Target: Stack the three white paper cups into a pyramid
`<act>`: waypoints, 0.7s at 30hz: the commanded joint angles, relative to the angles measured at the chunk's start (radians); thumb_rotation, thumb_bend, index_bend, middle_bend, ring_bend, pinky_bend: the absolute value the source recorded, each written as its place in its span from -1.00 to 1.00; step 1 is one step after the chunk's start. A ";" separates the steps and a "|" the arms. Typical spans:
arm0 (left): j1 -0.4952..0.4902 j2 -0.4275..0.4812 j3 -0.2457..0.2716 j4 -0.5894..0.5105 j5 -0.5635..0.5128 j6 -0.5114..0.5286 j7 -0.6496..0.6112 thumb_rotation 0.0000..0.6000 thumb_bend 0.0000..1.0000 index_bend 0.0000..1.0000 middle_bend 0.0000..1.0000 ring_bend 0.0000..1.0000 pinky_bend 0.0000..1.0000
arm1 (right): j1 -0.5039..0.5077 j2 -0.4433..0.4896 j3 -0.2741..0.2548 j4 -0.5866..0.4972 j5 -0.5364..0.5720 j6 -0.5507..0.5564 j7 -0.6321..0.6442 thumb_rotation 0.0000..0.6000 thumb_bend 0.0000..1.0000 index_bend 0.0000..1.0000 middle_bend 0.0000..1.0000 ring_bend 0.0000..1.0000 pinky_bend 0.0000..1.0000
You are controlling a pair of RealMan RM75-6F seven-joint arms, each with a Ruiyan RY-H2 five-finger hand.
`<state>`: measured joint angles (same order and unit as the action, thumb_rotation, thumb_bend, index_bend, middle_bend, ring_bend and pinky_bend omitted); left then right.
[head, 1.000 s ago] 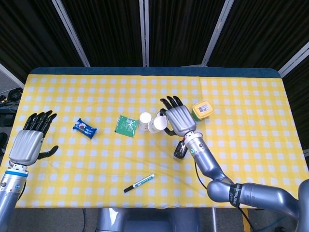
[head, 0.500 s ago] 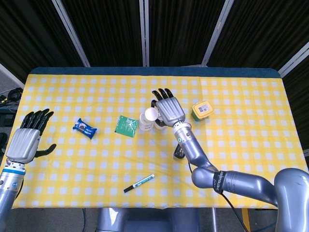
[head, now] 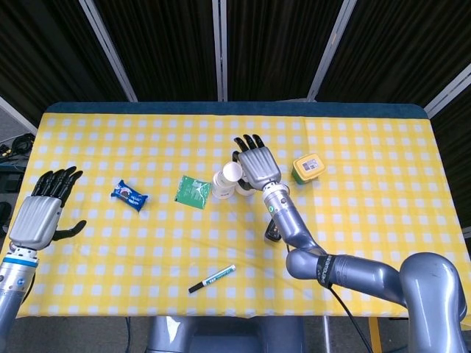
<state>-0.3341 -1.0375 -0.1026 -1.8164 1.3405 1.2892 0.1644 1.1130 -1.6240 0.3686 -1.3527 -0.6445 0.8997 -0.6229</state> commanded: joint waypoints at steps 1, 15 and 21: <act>0.000 0.001 0.001 0.000 0.001 -0.002 -0.002 1.00 -0.49 -1.00 -1.00 -1.00 -1.00 | 0.003 0.002 -0.006 0.002 0.008 0.001 -0.007 1.00 -0.54 -0.02 -0.81 -1.00 -1.00; 0.001 0.007 0.001 0.000 0.010 -0.009 -0.017 1.00 -0.49 -1.00 -1.00 -1.00 -1.00 | 0.023 0.015 -0.024 -0.025 0.048 0.055 -0.051 1.00 -0.54 -0.04 -0.81 -1.00 -1.00; 0.002 0.009 0.002 -0.001 0.012 -0.013 -0.021 1.00 -0.49 -1.00 -1.00 -1.00 -1.00 | 0.027 0.012 -0.034 -0.018 0.066 0.065 -0.067 1.00 -0.55 -0.06 -0.82 -1.00 -1.00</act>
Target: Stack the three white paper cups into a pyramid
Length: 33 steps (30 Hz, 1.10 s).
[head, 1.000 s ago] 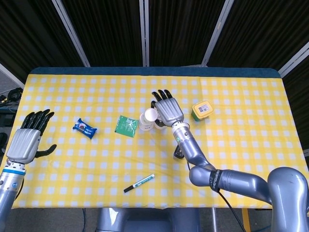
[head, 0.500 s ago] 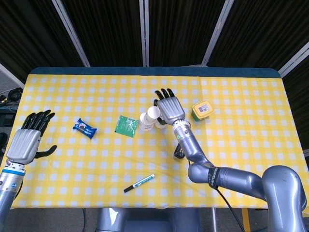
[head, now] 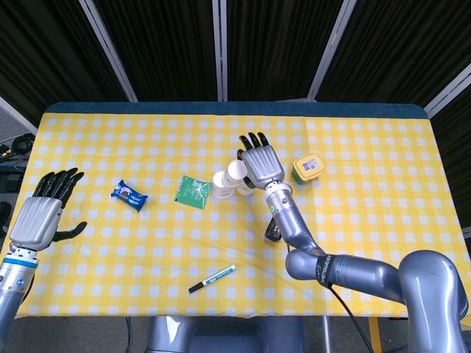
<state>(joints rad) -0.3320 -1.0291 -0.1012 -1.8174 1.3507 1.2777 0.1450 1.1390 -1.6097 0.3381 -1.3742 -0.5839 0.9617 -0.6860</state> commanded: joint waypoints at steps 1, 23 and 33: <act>0.000 0.001 0.001 0.000 0.003 -0.002 -0.003 1.00 -0.49 -1.00 -1.00 -1.00 -1.00 | 0.002 -0.003 -0.005 0.004 0.008 0.003 -0.007 1.00 -0.55 -0.08 -0.83 -1.00 -1.00; 0.009 0.000 -0.007 0.007 -0.006 0.012 -0.003 1.00 -0.49 -1.00 -1.00 -1.00 -1.00 | -0.137 0.201 -0.065 -0.279 -0.052 0.186 0.003 1.00 -0.67 -0.67 -1.00 -1.00 -1.00; 0.038 -0.022 0.009 0.013 0.021 0.065 0.036 1.00 -0.49 -1.00 -1.00 -1.00 -1.00 | -0.461 0.359 -0.297 -0.404 -0.407 0.379 0.262 1.00 -0.67 -0.73 -1.00 -1.00 -1.00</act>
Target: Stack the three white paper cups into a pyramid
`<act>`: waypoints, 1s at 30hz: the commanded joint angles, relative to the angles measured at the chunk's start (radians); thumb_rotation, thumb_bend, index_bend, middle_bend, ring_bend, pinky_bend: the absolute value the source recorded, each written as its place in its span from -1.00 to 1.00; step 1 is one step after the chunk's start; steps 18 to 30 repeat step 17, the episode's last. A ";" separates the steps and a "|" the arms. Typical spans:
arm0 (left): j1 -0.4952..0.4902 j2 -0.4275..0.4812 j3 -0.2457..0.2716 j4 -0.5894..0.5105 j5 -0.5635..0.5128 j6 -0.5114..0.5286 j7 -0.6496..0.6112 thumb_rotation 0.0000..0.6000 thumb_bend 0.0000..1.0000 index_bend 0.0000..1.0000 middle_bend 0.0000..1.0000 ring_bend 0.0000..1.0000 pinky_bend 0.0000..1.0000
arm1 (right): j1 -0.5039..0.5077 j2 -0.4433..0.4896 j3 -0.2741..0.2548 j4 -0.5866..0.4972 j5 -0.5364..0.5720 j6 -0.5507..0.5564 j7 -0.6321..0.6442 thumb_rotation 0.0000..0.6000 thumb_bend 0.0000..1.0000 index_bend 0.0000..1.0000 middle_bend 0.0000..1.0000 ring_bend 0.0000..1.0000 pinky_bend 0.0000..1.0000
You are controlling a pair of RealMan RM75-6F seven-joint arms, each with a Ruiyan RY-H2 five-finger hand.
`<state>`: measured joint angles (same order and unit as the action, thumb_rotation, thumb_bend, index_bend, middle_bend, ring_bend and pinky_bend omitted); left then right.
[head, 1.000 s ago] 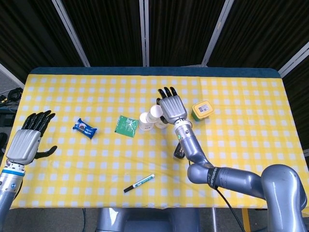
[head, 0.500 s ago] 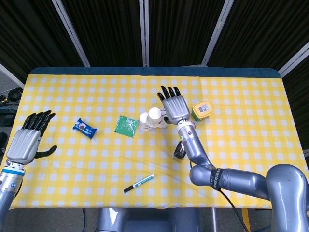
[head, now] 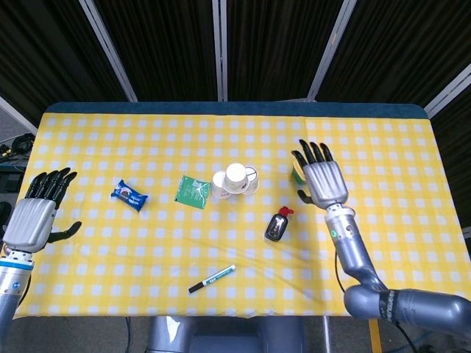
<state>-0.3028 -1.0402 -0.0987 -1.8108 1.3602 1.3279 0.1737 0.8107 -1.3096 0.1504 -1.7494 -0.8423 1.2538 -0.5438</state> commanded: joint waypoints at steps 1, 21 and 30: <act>0.013 -0.018 0.010 0.012 0.019 0.021 0.007 1.00 -0.49 -1.00 -1.00 -1.00 -1.00 | -0.162 0.061 -0.132 -0.017 -0.182 0.106 0.145 1.00 -0.67 -0.75 -1.00 -1.00 -1.00; 0.103 -0.102 0.085 0.111 0.130 0.135 0.029 1.00 -0.50 -1.00 -1.00 -1.00 -1.00 | -0.504 0.042 -0.328 0.179 -0.493 0.322 0.434 1.00 -0.68 -0.90 -1.00 -1.00 -1.00; 0.103 -0.102 0.085 0.111 0.130 0.135 0.029 1.00 -0.50 -1.00 -1.00 -1.00 -1.00 | -0.504 0.042 -0.328 0.179 -0.493 0.322 0.434 1.00 -0.68 -0.90 -1.00 -1.00 -1.00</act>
